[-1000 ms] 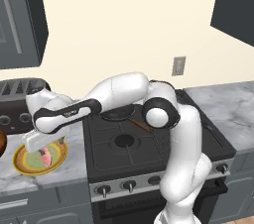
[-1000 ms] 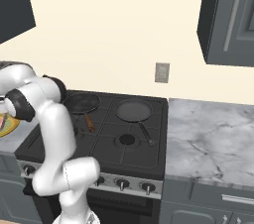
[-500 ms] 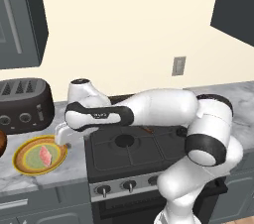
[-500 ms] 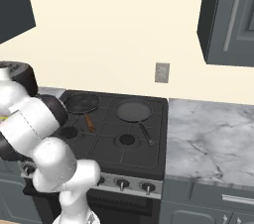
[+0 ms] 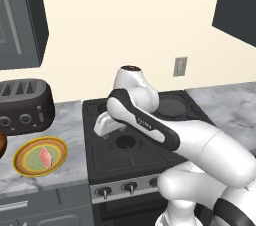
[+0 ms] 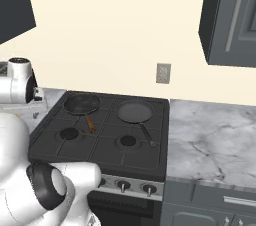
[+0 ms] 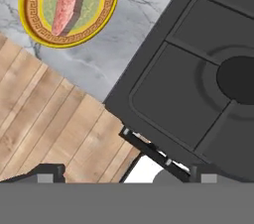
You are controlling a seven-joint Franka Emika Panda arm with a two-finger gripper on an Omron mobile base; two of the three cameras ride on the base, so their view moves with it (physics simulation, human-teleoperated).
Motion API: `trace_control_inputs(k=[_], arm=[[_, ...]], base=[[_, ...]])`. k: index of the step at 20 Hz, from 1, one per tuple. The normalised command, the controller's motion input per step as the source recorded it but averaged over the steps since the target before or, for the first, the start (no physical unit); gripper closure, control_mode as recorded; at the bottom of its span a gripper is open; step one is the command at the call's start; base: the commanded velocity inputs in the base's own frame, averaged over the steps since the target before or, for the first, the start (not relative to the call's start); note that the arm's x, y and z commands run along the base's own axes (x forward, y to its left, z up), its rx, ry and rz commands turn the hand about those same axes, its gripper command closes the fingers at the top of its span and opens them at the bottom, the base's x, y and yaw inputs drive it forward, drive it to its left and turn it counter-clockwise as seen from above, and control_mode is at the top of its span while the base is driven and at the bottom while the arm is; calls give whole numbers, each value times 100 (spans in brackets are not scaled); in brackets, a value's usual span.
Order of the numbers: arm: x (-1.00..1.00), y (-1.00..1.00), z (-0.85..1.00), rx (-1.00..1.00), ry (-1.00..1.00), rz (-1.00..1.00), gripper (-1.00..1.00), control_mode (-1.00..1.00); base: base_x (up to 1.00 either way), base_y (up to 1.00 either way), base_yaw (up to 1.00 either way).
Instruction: Place one of the steaks on the plate and the other in the bowl. Then place the bowl in the fridge.
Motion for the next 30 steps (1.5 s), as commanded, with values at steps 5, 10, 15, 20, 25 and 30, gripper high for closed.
trace_control_inputs(k=[5,10,15,20,25,30], arm=[[-6,-100,51,-15,0,-29,-100,-100],[-2,-100,25,-12,1,-50,-100,-100],[-38,-96,8,-12,-1,-38,-100,-100],[-100,-70,20,0,-11,-17,-100,-100],[-51,-26,5,0,-6,-7,-100,-100],[-7,0,0,0,1,0,-100,-100]], base=[[0,0,0],[0,0,0],[0,0,0],[0,0,0],[0,0,0],[0,0,0]])
